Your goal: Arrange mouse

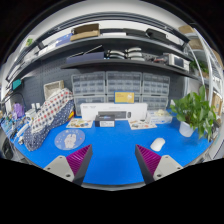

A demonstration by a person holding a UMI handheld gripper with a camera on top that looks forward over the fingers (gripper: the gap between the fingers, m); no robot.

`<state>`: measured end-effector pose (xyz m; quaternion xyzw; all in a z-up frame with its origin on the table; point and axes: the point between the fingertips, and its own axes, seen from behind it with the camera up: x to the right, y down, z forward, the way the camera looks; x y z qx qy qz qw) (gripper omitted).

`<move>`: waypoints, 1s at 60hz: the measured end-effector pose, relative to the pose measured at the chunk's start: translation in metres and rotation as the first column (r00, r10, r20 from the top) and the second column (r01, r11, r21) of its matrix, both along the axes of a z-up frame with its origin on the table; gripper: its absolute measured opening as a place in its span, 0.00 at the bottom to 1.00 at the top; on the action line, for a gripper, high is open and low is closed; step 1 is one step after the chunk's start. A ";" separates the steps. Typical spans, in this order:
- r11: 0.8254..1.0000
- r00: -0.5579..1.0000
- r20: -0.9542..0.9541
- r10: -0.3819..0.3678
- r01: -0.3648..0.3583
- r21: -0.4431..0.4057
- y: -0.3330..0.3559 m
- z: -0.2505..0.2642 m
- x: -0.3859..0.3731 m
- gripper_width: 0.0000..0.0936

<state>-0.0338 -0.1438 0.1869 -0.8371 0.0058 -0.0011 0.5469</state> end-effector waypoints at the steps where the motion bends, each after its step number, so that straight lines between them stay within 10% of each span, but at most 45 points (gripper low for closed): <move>1: 1.000 1.000 -0.004 0.000 0.000 -0.009 -0.002 -0.004 0.001 0.94; 29: 0.959 0.988 0.002 -0.154 0.150 -0.239 0.008 -0.137 0.171 0.94; 60: 0.931 0.998 -0.049 -0.044 0.023 -0.365 0.154 -0.186 0.241 0.91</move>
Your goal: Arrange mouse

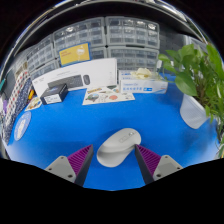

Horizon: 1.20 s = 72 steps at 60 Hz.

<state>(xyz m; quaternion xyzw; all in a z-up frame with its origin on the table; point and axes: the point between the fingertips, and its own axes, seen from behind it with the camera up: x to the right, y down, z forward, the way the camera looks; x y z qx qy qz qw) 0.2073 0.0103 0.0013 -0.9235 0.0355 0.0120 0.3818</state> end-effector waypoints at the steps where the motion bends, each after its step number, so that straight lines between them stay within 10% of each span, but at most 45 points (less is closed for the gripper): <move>1: 1.000 1.000 0.000 0.000 0.000 -0.007 0.003 -0.001 0.001 0.91; 27: 0.996 0.997 -0.023 0.075 -0.076 -0.044 0.067 -0.005 -0.017 0.79; 37: 0.998 0.997 0.060 0.047 -0.044 -0.042 0.071 -0.011 -0.005 0.54; 56: 0.998 0.995 0.086 0.045 -0.048 0.028 0.071 -0.011 -0.005 0.44; 72: 0.992 0.988 0.100 -0.120 0.122 -0.022 0.070 0.006 -0.013 0.38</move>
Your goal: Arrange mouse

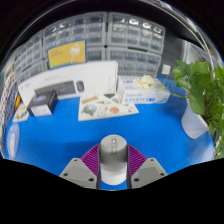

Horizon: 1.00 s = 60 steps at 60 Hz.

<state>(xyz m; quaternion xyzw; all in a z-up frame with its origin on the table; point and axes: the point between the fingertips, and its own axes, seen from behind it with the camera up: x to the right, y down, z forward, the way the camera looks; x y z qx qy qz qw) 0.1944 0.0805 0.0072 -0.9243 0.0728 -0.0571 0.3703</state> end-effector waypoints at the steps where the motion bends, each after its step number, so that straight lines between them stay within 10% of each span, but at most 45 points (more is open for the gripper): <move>1: 1.000 1.000 -0.006 -0.015 0.015 0.012 0.002 0.007 -0.004 0.38; 13: 0.975 0.995 -0.001 -0.095 0.093 0.201 0.034 0.145 -0.080 0.38; 30: 0.915 0.997 0.009 0.076 -0.074 0.396 0.066 0.268 -0.288 0.38; 60: 0.967 0.962 -0.105 0.254 -0.253 0.021 0.052 0.014 -0.494 0.38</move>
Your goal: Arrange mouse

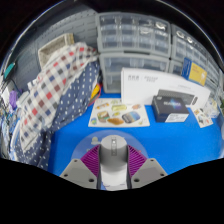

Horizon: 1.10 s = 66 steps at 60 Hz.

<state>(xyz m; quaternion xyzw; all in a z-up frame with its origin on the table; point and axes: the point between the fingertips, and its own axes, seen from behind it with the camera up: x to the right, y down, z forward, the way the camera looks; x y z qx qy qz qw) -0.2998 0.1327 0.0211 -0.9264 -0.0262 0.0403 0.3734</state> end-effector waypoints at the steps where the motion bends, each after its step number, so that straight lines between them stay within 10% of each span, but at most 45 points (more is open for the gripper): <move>1: 1.000 1.000 0.004 0.002 -0.002 -0.012 -0.002 -0.006 -0.001 0.38; 29: 0.999 0.999 0.054 0.003 0.000 -0.050 -0.011 -0.035 -0.007 0.54; 37: 0.998 0.999 0.009 -0.048 0.048 -0.028 -0.016 -0.002 0.003 0.95; 66: 0.960 0.977 0.047 -0.206 0.192 0.205 -0.085 0.180 0.163 0.93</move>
